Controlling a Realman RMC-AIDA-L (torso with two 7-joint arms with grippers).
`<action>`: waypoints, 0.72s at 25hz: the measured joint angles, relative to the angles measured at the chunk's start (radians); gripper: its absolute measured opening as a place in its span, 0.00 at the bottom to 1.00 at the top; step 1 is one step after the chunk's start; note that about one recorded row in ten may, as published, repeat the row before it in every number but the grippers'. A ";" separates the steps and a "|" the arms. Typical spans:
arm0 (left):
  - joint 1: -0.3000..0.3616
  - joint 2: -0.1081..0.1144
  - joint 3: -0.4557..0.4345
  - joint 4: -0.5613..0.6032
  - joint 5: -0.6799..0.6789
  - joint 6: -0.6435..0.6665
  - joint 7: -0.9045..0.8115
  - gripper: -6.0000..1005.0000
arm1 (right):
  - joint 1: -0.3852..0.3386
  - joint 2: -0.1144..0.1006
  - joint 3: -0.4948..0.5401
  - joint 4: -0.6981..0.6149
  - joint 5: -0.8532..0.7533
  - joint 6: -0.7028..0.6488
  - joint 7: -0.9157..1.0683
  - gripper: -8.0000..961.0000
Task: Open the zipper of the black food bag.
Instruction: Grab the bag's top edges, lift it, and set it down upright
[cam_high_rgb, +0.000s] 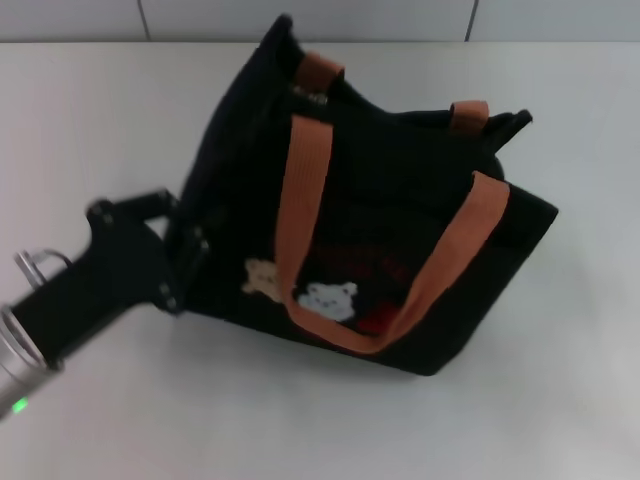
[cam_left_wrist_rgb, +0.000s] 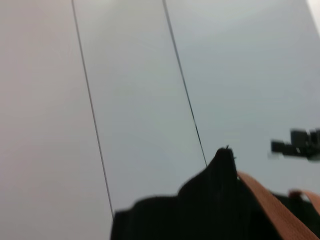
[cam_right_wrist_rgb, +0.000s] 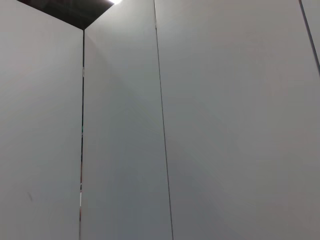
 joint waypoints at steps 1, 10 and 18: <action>-0.023 0.000 -0.021 0.033 0.000 0.041 -0.004 0.14 | 0.000 -0.001 0.007 -0.003 0.000 -0.011 0.000 0.77; -0.122 0.001 -0.057 0.128 -0.012 0.135 -0.001 0.13 | 0.014 -0.001 0.026 -0.044 0.000 -0.056 0.005 0.77; -0.188 0.000 -0.051 0.177 -0.032 0.174 0.024 0.09 | 0.103 0.000 0.089 -0.057 0.013 -0.009 0.002 0.77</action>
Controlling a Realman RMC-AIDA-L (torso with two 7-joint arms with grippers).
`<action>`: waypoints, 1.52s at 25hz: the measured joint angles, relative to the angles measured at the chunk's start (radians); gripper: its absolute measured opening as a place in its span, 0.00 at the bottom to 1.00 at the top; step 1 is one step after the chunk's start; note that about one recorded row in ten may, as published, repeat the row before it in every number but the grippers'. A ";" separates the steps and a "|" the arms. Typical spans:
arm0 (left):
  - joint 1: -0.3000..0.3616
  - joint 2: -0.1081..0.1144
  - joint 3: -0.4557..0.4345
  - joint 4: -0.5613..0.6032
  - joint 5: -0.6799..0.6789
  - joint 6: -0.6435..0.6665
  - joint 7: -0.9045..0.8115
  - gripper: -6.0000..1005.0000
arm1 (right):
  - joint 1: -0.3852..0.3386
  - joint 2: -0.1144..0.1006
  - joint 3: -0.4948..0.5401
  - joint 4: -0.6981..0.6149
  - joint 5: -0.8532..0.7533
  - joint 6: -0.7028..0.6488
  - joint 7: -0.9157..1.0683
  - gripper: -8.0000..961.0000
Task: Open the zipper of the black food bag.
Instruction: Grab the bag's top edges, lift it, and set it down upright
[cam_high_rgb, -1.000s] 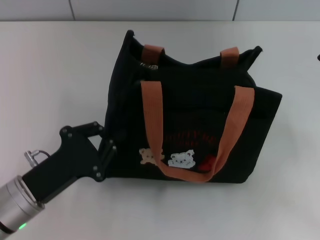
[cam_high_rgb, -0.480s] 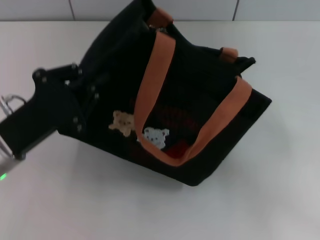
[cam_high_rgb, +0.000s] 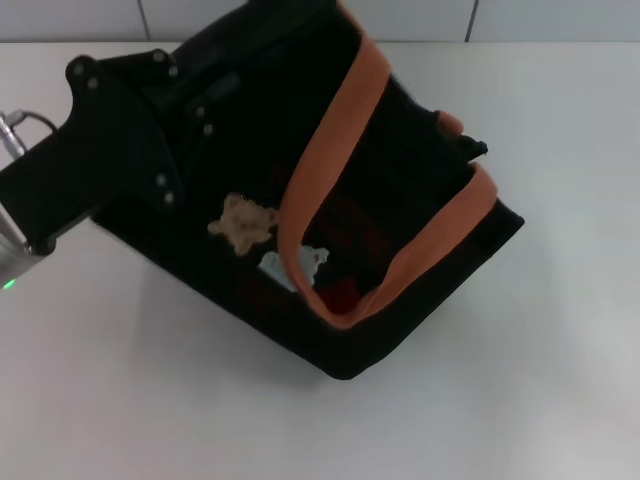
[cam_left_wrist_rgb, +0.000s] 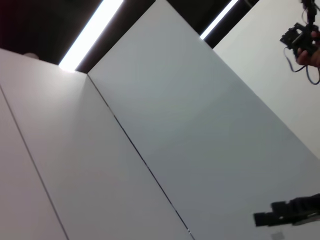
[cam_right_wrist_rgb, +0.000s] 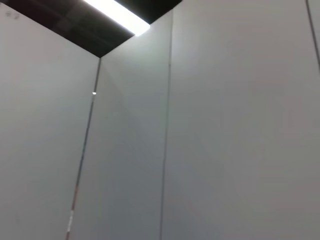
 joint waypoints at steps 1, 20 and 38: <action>-0.005 0.000 0.001 0.003 0.000 0.002 0.002 0.08 | 0.015 0.000 0.008 0.001 0.006 0.019 0.002 0.77; 0.014 0.000 -0.003 -0.007 -0.058 0.013 0.023 0.02 | 0.067 0.003 -0.032 -0.058 0.013 0.118 0.118 0.77; 0.332 0.010 -0.034 -0.051 -0.129 -0.002 -0.186 0.18 | 0.029 -0.001 -0.035 0.012 0.006 0.127 0.091 0.77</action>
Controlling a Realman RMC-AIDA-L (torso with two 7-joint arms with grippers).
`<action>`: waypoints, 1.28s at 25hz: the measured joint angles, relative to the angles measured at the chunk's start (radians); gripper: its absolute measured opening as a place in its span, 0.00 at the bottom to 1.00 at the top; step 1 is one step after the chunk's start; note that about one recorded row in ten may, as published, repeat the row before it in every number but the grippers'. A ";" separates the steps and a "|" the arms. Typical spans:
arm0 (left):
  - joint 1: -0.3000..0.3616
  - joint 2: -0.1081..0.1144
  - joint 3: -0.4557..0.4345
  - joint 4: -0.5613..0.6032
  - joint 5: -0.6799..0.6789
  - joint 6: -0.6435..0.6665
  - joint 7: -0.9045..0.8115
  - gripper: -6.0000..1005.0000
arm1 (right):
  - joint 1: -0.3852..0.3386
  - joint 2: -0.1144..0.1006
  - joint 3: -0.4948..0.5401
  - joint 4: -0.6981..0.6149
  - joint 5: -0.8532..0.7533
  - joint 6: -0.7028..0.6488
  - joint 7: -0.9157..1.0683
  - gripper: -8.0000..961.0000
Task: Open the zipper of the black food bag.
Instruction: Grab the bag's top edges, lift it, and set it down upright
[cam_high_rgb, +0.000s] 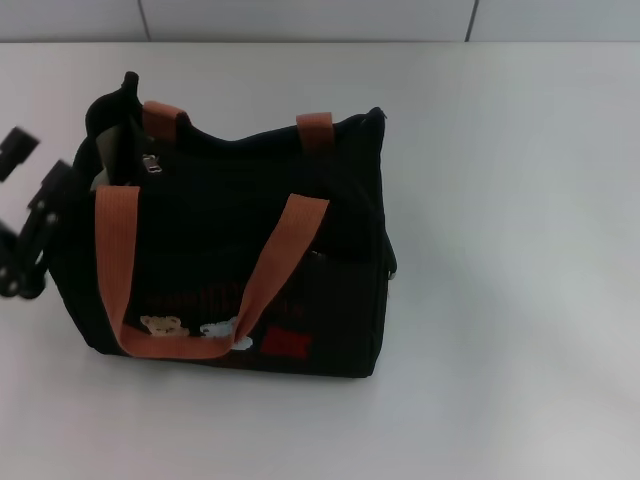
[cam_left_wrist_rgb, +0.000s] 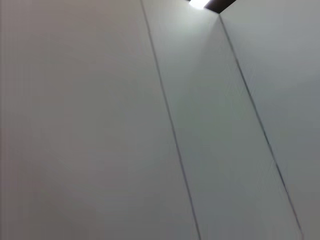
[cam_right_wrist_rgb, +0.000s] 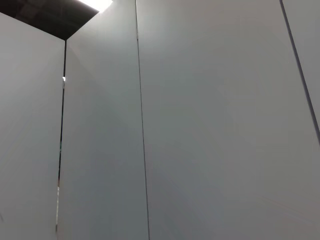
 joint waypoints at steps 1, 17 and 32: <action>0.000 0.000 0.000 0.000 0.000 0.000 0.000 0.20 | 0.000 0.000 0.000 0.000 0.000 0.000 0.000 0.77; 0.100 0.080 0.050 0.080 0.108 -0.116 -0.172 0.76 | -0.022 0.000 -0.003 0.010 0.000 -0.001 -0.001 0.77; 0.073 0.040 0.049 0.107 0.182 -0.278 -0.139 0.76 | -0.031 0.001 -0.003 0.015 -0.001 0.000 -0.010 0.77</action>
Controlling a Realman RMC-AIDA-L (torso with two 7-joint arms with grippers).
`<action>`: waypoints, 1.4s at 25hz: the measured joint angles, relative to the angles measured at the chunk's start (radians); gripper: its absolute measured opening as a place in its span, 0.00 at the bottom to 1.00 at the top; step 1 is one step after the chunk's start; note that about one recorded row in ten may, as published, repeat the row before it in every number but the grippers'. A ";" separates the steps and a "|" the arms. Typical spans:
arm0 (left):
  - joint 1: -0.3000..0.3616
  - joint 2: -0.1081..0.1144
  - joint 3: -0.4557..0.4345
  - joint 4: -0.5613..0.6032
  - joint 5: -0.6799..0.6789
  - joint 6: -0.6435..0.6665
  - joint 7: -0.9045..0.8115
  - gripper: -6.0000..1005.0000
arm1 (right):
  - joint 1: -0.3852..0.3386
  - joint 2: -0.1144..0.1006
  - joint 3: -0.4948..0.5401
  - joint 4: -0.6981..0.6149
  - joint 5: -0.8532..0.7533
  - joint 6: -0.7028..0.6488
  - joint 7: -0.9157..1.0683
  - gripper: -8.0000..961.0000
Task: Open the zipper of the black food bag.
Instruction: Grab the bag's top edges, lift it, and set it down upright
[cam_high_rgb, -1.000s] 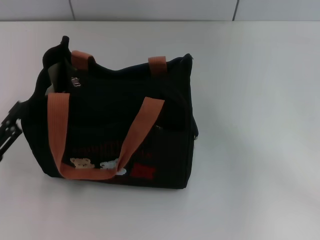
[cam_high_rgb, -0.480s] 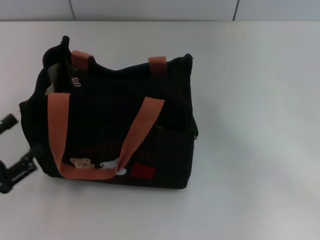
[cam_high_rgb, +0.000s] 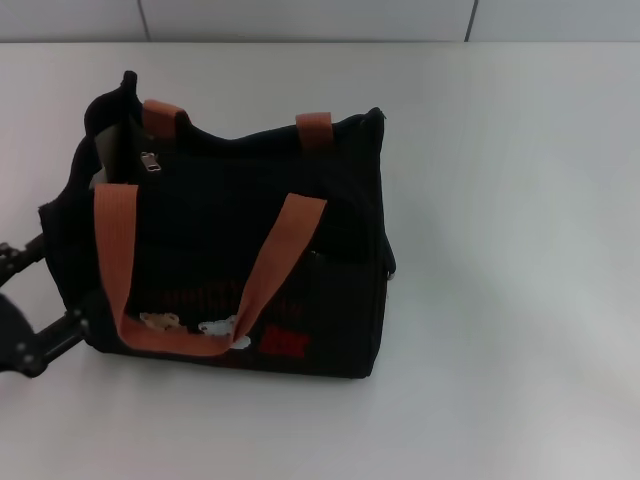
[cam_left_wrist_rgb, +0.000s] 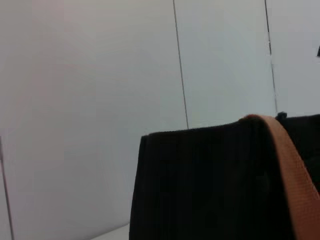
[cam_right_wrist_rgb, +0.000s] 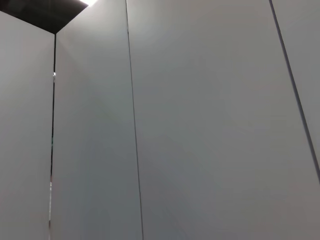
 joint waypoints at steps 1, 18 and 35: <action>0.006 0.003 -0.003 0.001 -0.002 0.012 -0.001 0.75 | -0.001 0.000 0.000 0.000 0.000 0.000 -0.001 0.77; -0.127 -0.016 0.041 -0.011 0.098 -0.066 -0.055 0.74 | -0.001 0.000 -0.002 0.001 -0.001 0.010 -0.003 0.77; -0.143 -0.045 0.053 -0.021 0.101 -0.061 0.059 0.61 | -0.003 0.000 -0.002 0.008 -0.001 0.012 -0.003 0.77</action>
